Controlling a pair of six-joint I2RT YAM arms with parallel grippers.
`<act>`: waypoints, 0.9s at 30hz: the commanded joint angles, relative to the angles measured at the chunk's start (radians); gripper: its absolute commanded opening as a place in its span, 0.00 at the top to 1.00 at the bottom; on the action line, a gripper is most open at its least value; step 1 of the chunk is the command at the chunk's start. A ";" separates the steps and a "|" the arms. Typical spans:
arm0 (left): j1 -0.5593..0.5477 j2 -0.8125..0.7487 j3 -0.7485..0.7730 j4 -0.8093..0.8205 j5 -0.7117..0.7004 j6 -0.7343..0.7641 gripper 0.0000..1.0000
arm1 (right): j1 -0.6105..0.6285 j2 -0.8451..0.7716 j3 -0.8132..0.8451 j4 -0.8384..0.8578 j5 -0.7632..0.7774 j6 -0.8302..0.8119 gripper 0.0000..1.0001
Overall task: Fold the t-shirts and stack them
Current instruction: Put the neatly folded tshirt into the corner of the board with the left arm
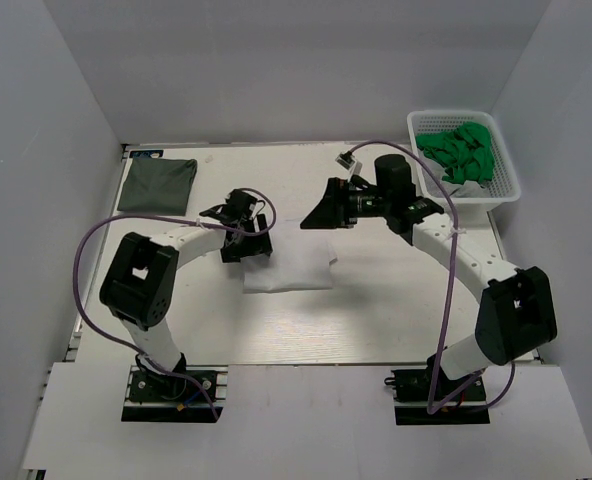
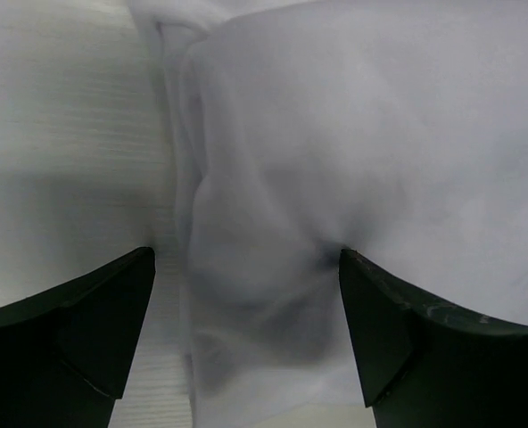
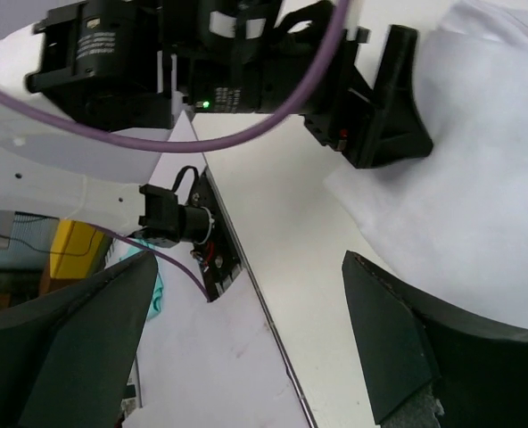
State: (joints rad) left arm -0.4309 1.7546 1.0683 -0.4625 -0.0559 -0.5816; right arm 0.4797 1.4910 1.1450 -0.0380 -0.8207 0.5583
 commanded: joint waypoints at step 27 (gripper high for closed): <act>-0.078 0.283 0.172 -0.076 -0.208 -0.041 1.00 | -0.144 -0.146 -0.111 -0.089 0.002 -0.063 0.10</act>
State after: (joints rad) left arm -0.5079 1.9305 1.2350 -0.3706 -0.2173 -0.6502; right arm 0.3470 1.3769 1.0462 -0.1177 -0.8108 0.5251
